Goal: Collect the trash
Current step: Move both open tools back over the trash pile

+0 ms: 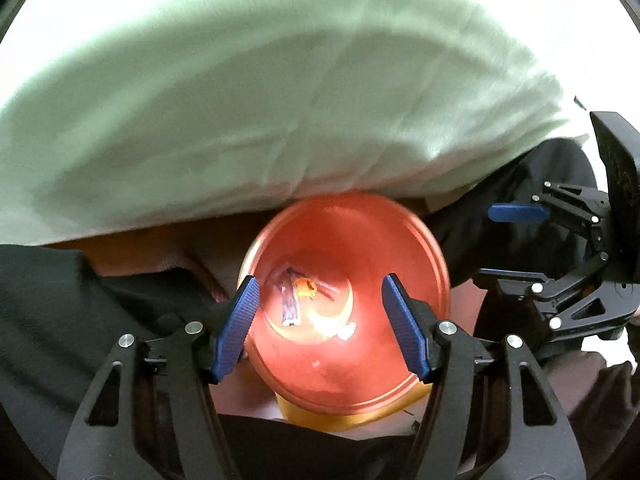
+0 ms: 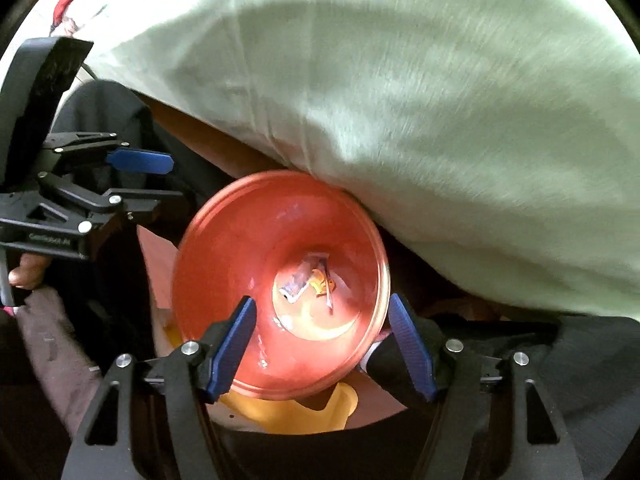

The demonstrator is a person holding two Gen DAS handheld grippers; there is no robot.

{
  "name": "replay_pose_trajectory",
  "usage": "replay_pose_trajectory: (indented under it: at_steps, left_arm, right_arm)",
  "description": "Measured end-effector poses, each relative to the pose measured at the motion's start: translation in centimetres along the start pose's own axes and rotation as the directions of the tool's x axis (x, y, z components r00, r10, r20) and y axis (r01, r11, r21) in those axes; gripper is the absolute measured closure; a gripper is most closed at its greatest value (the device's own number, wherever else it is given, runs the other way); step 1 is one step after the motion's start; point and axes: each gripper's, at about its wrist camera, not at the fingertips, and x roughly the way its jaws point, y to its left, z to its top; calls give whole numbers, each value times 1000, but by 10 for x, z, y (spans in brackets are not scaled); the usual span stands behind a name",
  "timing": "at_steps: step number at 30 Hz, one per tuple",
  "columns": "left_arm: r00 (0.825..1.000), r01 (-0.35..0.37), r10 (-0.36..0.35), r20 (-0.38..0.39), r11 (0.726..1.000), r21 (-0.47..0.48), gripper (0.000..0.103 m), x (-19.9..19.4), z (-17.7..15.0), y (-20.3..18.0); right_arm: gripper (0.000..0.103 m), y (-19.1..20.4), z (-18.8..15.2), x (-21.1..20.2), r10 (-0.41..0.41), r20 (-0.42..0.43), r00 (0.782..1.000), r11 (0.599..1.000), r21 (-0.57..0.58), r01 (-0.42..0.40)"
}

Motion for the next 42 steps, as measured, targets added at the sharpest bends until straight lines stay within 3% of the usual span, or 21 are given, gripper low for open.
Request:
replay_pose_trajectory:
  at_steps: [3, 5, 9, 11, 14, 16, 18, 22, 24, 26, 29, 33, 34, 35, 36, 37, 39, 42]
  left_arm:
    - [995, -13, 12, 97, 1000, 8, 32, -34, 7, 0]
    - [980, -41, 39, 193, 999, 9, 24, -62, 17, 2]
    - [942, -85, 87, 324, 996, -20, 19, -98, 50, 12]
    - [926, -103, 116, 360, 993, -54, 19, -108, 71, 23]
    - [885, -137, 172, 433, 984, -110, 18, -126, 100, 38]
    - [856, -189, 221, 468, 975, -114, 15, -137, 121, 45]
    - [839, -246, 263, 476, 964, -99, 15, -142, 142, 48]
    - [852, -279, 243, 464, 960, 10, 14, -149, 191, 38]
    - [849, -336, 273, 452, 940, 64, 13, -144, 218, 31]
    - [857, -356, 293, 424, 931, 77, 13, -132, 239, 33]
    - [889, -351, 307, 339, 934, 73, 13, -109, 268, 41]
    - [893, -395, 360, 271, 915, 82, 13, -79, 294, 50]
    - [889, -407, 375, 262, 910, 76, 18, -72, 298, 53]
    - [891, -408, 379, 250, 910, 74, 30, -66, 302, 55]
    - [897, -402, 376, 233, 913, 71, 64, -62, 303, 58]
    - [912, -372, 353, 207, 926, 61, 79, -58, 303, 62]
    - [907, -369, 350, 232, 928, 42, 82, -59, 298, 63]
    - [869, -410, 386, 309, 912, 14, 87, -76, 280, 54]
  right_arm:
    - [35, 0, 12, -49, 48, 128, 991, 999, -26, -45]
    - [33, -2, 21, -80, 62, 217, 974, 998, -39, -55]
    - [24, -14, 47, -136, 60, 388, 920, 998, -30, -53]
    - [24, -19, 55, -147, 41, 427, 903, 999, -18, -37]
    - [24, -29, 70, -155, 0, 465, 885, 1000, 16, -8]
    - [24, -33, 69, -150, 10, 473, 881, 999, 31, -28]
    - [24, -35, 68, -146, 19, 474, 880, 998, 44, -45]
    - [24, -35, 67, -133, 5, 463, 886, 998, 49, -32]
    - [24, -39, 68, -129, 10, 460, 888, 997, 57, -41]
    - [24, -42, 68, -128, 17, 461, 887, 996, 66, -54]
    - [24, -47, 69, -126, 18, 460, 887, 995, 78, -61]
    - [24, -59, 68, -121, 17, 455, 890, 992, 104, -73]
    - [24, -62, 68, -119, 17, 453, 891, 990, 115, -77]
    - [24, -64, 68, -118, 17, 453, 891, 989, 122, -80]
    - [24, -68, 68, -117, 17, 454, 891, 987, 133, -87]
    - [24, -70, 69, -116, 19, 454, 891, 986, 138, -91]
    - [24, -73, 71, -116, 17, 457, 889, 985, 143, -93]
    - [24, -75, 80, -120, 11, 466, 885, 988, 133, -82]
